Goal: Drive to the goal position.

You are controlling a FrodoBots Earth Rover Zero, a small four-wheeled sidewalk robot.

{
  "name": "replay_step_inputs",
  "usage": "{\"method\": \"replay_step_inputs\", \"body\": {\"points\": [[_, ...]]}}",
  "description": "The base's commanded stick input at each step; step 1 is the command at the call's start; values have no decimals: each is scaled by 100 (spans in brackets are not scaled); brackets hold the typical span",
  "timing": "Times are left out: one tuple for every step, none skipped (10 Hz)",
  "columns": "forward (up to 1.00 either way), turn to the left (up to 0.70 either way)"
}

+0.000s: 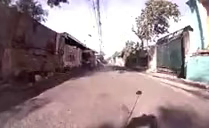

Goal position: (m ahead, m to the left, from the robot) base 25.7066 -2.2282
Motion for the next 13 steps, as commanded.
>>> {"method": "replay_step_inputs", "body": {"points": [[100,0],[100,0],[100,0],[100,0],[100,0],[100,0],[100,0],[100,0],[100,0],[100,0],[100,0],[100,0],[100,0]]}}
